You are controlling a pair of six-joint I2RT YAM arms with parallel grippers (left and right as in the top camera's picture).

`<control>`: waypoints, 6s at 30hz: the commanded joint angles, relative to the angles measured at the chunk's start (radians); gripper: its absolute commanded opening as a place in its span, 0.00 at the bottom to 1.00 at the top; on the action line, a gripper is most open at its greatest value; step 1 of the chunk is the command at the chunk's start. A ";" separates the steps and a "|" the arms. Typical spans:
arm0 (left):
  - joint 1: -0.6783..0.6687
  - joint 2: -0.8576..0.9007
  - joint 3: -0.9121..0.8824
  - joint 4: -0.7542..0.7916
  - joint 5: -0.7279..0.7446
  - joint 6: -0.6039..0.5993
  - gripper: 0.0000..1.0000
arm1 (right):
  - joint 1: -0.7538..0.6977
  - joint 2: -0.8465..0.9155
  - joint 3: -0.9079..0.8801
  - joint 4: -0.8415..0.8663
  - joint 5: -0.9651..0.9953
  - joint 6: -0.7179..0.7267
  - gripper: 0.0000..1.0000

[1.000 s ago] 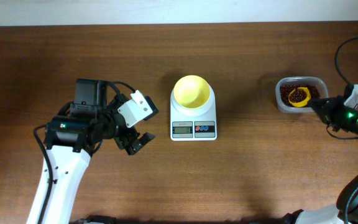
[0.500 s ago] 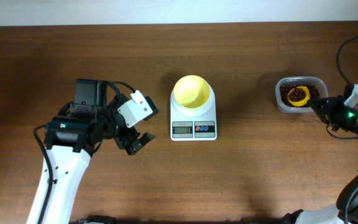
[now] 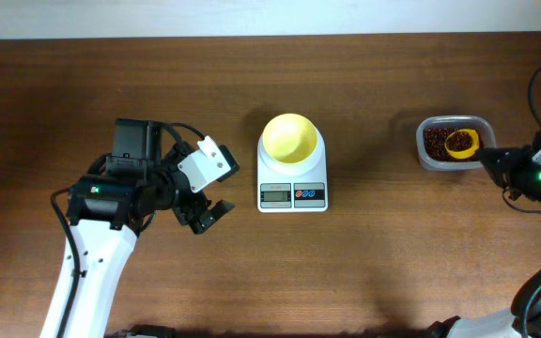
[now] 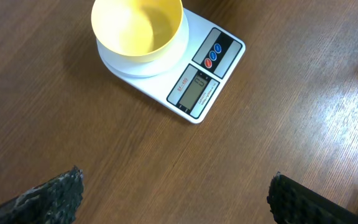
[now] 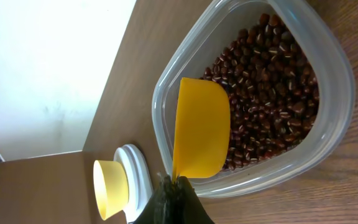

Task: Scoop item into bowl and weigh 50g on scale
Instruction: 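Lower the scoop into the red beans and scoop with the right gripper, then lift the filled yellow scoop out of the tub with the right gripper, then move the filled scoop over the yellow bowl on the scale, then tilt the scoop with the right gripper to pour beans into the bowl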

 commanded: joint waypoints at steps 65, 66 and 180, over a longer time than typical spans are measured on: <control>0.003 0.000 0.018 -0.002 0.000 0.013 0.99 | 0.393 0.003 -0.005 0.075 -0.312 0.185 0.04; 0.003 0.000 0.018 -0.002 0.000 0.013 0.99 | 0.411 0.003 -0.005 0.096 -0.312 0.194 0.04; 0.003 0.000 0.018 -0.002 0.000 0.013 0.99 | 0.823 0.003 -0.005 0.430 0.042 -0.106 0.04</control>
